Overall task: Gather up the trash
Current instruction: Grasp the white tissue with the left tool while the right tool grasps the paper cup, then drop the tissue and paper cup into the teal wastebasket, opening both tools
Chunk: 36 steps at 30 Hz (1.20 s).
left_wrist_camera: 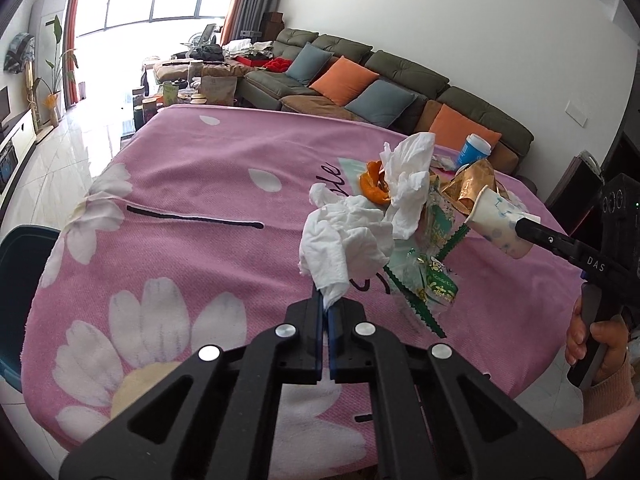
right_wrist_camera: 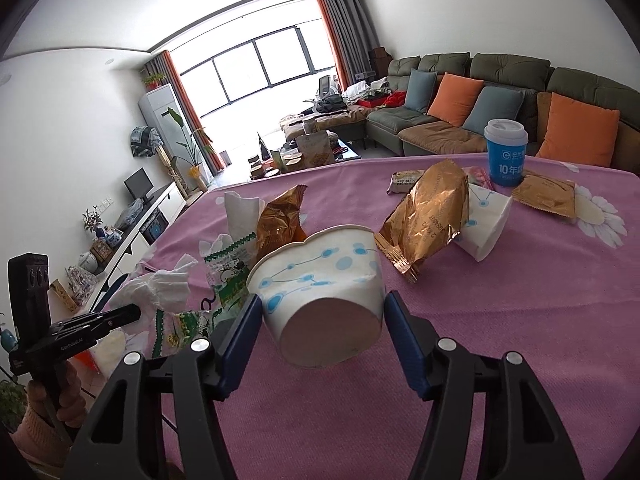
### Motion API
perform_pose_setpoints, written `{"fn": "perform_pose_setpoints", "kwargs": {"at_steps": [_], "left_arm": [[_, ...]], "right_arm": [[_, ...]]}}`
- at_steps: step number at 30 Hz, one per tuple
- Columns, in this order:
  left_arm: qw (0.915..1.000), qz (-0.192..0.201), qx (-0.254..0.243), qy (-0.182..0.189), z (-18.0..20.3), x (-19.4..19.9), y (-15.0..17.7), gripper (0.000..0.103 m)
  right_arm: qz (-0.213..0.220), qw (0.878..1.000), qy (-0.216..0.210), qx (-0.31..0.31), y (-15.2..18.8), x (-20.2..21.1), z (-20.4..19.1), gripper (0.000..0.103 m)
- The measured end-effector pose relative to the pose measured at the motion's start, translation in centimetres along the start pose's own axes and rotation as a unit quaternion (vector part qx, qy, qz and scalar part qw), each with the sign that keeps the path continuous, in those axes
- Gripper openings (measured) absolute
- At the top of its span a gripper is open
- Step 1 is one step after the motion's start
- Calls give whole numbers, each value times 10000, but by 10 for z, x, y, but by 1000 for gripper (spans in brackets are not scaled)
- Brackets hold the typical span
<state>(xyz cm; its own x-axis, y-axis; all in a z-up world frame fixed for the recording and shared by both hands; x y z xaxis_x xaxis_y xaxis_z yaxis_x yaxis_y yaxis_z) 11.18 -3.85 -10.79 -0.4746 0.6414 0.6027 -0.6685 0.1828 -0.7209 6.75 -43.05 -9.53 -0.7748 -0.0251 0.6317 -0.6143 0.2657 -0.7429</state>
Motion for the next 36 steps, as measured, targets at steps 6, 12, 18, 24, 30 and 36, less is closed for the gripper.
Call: {"fn": "perform_pose_setpoints", "kwargs": {"at_steps": [6,12,18,24,30,36], "left_arm": [[9997,242,46,-39,-4,24,-1,2],[9990,428,108,-121,-10,46,1,2],[9971,643,178,-377,-23,76,7,2],[9926,869,458,-717,-47,107,11,2],[9850,1074,796,-1091,-79,138,18,2],[9758,1223,1099,-1444,-110,163,25,2]], "right_arm": [[302,9990,-251,200,-15,18,-20,61],[411,9952,-746,472,-20,22,-59,61],[344,9880,-1293,774,-19,11,-110,61],[104,9767,-1830,1116,-15,-9,-168,61],[-136,9649,-2206,1417,-11,-26,-217,61],[-308,9531,-2482,1705,-11,-41,-259,61]]}}
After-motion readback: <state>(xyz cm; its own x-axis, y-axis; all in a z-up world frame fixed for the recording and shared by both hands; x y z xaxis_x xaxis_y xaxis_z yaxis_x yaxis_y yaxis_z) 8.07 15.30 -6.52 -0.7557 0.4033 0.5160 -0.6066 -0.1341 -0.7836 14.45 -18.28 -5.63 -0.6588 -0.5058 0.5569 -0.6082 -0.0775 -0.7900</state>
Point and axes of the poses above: each gripper's, at about its wrist camera, not at the fingertips, and x roughly against the way its jaws point, z to its right, y to its underside, the point moved 4 cm from there along -x, roughly the way its jaws point, and after that the axes turned 9 degrees about y, right-handed, at the moved point
